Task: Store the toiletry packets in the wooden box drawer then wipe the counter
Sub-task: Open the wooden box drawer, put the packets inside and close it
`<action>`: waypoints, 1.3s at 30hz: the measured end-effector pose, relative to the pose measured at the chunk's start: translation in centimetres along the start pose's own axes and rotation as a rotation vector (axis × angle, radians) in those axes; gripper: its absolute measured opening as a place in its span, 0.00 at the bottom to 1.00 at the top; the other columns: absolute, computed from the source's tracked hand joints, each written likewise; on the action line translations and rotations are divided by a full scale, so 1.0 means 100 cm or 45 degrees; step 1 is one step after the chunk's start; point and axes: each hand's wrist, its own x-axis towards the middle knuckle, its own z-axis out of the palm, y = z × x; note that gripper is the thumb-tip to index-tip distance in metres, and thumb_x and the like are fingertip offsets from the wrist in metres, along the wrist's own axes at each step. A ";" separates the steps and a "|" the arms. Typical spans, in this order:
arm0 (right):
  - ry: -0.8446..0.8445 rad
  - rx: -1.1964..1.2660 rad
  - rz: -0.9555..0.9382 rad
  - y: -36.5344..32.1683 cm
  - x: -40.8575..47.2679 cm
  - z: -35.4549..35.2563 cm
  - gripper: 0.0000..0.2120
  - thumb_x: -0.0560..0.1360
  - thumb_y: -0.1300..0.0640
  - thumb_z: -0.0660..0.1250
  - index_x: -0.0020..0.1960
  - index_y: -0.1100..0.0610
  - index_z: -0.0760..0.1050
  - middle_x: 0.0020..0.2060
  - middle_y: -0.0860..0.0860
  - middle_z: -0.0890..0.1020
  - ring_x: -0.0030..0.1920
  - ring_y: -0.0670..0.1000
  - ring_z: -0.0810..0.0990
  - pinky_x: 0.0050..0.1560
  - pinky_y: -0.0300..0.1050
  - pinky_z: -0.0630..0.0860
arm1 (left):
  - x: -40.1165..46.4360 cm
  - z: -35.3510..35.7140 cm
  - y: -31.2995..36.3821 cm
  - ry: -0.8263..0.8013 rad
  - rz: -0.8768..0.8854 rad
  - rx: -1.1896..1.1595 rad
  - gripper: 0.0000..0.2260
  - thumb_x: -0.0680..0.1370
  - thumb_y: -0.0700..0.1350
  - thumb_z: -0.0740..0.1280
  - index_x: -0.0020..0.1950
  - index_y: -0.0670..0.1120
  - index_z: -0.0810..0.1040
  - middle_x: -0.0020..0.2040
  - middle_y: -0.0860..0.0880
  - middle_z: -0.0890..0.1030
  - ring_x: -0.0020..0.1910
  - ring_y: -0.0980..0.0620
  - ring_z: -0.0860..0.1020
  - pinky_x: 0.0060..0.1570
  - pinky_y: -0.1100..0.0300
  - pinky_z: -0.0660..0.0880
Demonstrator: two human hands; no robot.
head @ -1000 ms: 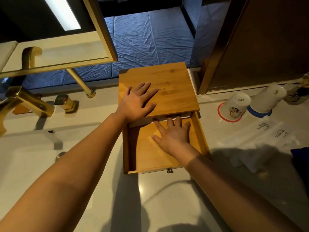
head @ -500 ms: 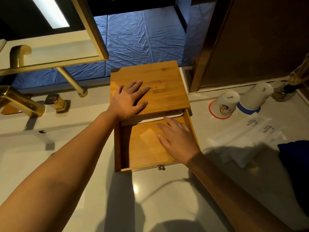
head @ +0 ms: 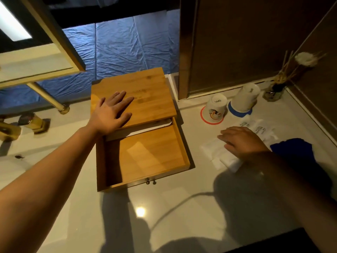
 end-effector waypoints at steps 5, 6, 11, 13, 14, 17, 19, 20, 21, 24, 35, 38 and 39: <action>0.013 -0.027 -0.057 0.001 0.010 -0.004 0.19 0.77 0.51 0.62 0.67 0.50 0.70 0.66 0.49 0.74 0.66 0.51 0.70 0.67 0.47 0.65 | -0.001 -0.002 0.003 -0.006 -0.011 -0.001 0.27 0.74 0.64 0.49 0.73 0.62 0.58 0.78 0.51 0.57 0.77 0.51 0.53 0.72 0.42 0.49; 0.037 -0.039 -0.072 0.000 0.011 -0.003 0.18 0.77 0.51 0.62 0.66 0.50 0.71 0.65 0.50 0.75 0.64 0.51 0.71 0.66 0.46 0.67 | -0.001 -0.002 0.003 -0.006 -0.012 0.000 0.27 0.74 0.64 0.49 0.73 0.62 0.58 0.78 0.51 0.57 0.77 0.51 0.53 0.72 0.42 0.49; 0.176 -0.004 -0.095 -0.008 0.011 0.003 0.15 0.78 0.53 0.61 0.63 0.53 0.75 0.60 0.52 0.79 0.59 0.51 0.75 0.61 0.44 0.71 | -0.001 -0.003 0.002 -0.013 -0.013 0.009 0.27 0.74 0.65 0.49 0.73 0.63 0.57 0.78 0.51 0.57 0.77 0.51 0.53 0.72 0.42 0.49; 0.221 0.028 -0.080 -0.014 0.010 0.002 0.15 0.77 0.54 0.62 0.63 0.56 0.75 0.60 0.54 0.79 0.60 0.53 0.75 0.61 0.45 0.71 | -0.001 -0.002 0.002 -0.013 -0.012 0.004 0.27 0.74 0.64 0.49 0.73 0.62 0.57 0.78 0.51 0.57 0.77 0.51 0.52 0.72 0.42 0.49; 0.275 0.063 -0.064 -0.017 0.009 0.000 0.15 0.77 0.56 0.64 0.62 0.58 0.76 0.58 0.56 0.80 0.59 0.55 0.76 0.62 0.47 0.71 | -0.001 -0.002 0.002 -0.013 -0.009 0.003 0.27 0.74 0.64 0.49 0.73 0.62 0.57 0.78 0.51 0.57 0.77 0.51 0.52 0.72 0.42 0.49; 0.583 0.162 -0.106 -0.032 -0.001 -0.017 0.12 0.71 0.65 0.71 0.54 0.65 0.80 0.50 0.62 0.84 0.52 0.62 0.81 0.57 0.57 0.76 | -0.001 -0.003 0.002 -0.006 -0.002 0.002 0.27 0.74 0.64 0.49 0.73 0.62 0.57 0.78 0.50 0.57 0.77 0.51 0.53 0.72 0.42 0.50; 0.876 0.065 -0.252 -0.049 -0.008 -0.031 0.10 0.69 0.65 0.73 0.49 0.67 0.81 0.44 0.63 0.85 0.46 0.62 0.84 0.51 0.57 0.80 | -0.001 -0.002 0.002 -0.008 -0.002 0.000 0.27 0.74 0.64 0.49 0.73 0.62 0.57 0.78 0.51 0.57 0.77 0.51 0.53 0.72 0.42 0.50; 0.979 0.065 -0.336 -0.063 -0.011 -0.040 0.09 0.71 0.64 0.71 0.49 0.66 0.81 0.43 0.62 0.85 0.44 0.60 0.84 0.50 0.53 0.81 | -0.001 -0.002 0.002 -0.011 -0.001 -0.002 0.27 0.74 0.64 0.49 0.73 0.62 0.57 0.78 0.51 0.57 0.77 0.51 0.52 0.72 0.42 0.49; 1.037 0.105 -0.404 -0.081 -0.011 -0.049 0.08 0.73 0.62 0.69 0.49 0.66 0.81 0.42 0.61 0.85 0.43 0.58 0.84 0.49 0.50 0.80 | -0.001 -0.002 0.002 -0.012 -0.001 -0.003 0.27 0.74 0.64 0.50 0.73 0.62 0.57 0.78 0.51 0.57 0.77 0.51 0.52 0.72 0.42 0.49; 0.949 0.214 -0.535 -0.145 -0.008 -0.065 0.09 0.73 0.61 0.66 0.49 0.64 0.81 0.41 0.59 0.85 0.42 0.55 0.83 0.45 0.47 0.82 | -0.001 -0.001 0.002 0.000 0.001 -0.004 0.27 0.74 0.64 0.50 0.73 0.61 0.58 0.78 0.50 0.58 0.77 0.50 0.53 0.72 0.42 0.50; 0.516 -0.056 -0.512 -0.270 0.038 -0.036 0.06 0.66 0.58 0.73 0.44 0.55 0.82 0.38 0.50 0.83 0.41 0.50 0.80 0.38 0.41 0.76 | -0.001 -0.001 0.000 0.006 0.020 -0.026 0.26 0.75 0.62 0.52 0.74 0.60 0.58 0.78 0.50 0.57 0.77 0.50 0.52 0.72 0.42 0.47; 0.365 -0.063 -0.497 -0.274 0.052 -0.030 0.10 0.73 0.65 0.65 0.54 0.63 0.77 0.49 0.58 0.80 0.52 0.57 0.76 0.48 0.49 0.75 | -0.001 -0.001 0.000 0.021 0.022 -0.047 0.26 0.75 0.62 0.52 0.73 0.60 0.59 0.78 0.49 0.57 0.77 0.50 0.52 0.72 0.42 0.47; 0.335 -0.062 -0.484 -0.275 0.056 -0.027 0.11 0.74 0.66 0.62 0.56 0.64 0.76 0.51 0.59 0.79 0.54 0.59 0.74 0.50 0.51 0.74 | -0.001 -0.001 -0.001 0.027 0.026 -0.048 0.26 0.75 0.62 0.52 0.73 0.60 0.59 0.78 0.49 0.57 0.77 0.50 0.53 0.72 0.42 0.47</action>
